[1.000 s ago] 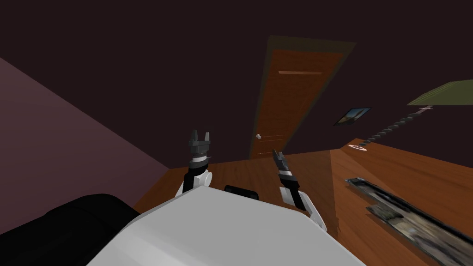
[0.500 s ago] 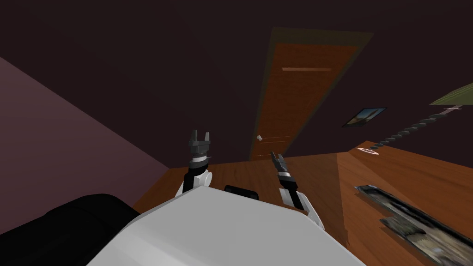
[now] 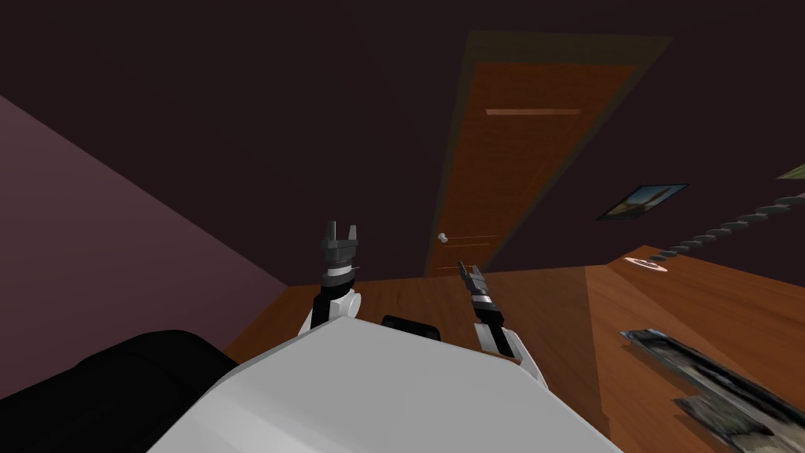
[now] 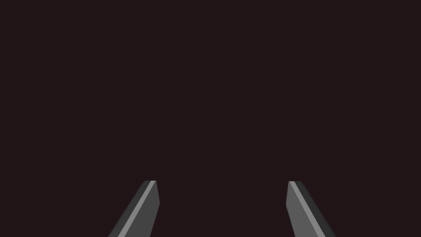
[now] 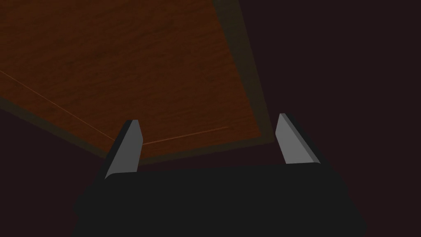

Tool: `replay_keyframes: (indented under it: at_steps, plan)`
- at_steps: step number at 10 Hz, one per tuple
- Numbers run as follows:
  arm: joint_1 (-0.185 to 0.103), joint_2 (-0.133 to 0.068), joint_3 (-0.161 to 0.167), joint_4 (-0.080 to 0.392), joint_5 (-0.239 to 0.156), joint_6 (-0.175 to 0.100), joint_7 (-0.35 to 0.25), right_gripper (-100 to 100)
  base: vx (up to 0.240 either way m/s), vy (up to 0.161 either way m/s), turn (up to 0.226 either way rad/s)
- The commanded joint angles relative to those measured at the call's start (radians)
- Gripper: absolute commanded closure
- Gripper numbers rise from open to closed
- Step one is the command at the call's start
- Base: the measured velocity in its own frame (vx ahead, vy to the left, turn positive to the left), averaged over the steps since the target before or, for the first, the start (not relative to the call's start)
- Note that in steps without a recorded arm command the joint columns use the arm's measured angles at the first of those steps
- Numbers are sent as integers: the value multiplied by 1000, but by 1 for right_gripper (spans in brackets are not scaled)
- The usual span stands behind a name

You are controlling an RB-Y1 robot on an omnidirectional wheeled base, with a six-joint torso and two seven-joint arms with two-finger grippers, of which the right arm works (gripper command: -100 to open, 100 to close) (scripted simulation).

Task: Pull the door open

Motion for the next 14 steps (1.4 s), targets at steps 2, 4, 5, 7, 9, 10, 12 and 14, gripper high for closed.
replay_keyframes:
  at_steps: [2,4,5,7,9,10,12,14]
  plan:
    - [-25,-1,-9,72,14,-18,49,-100,93,-32,48]
    - [-37,-2,-14,115,25,-29,82,-100,88,-42,46]
    - [-44,-2,-17,137,30,-34,98,-100,82,-52,54]
    - [-56,-3,-22,180,40,-44,130,-100,99,-49,48]
    - [-67,-3,-27,220,50,-54,160,-100,84,-46,44]
    - [-78,-4,-32,260,60,-64,189,-100,119,-68,75]
    - [-90,-4,-36,299,69,-73,219,-100,118,-57,52]
    - [-104,-5,-43,351,81,-85,257,-100,91,-41,50]
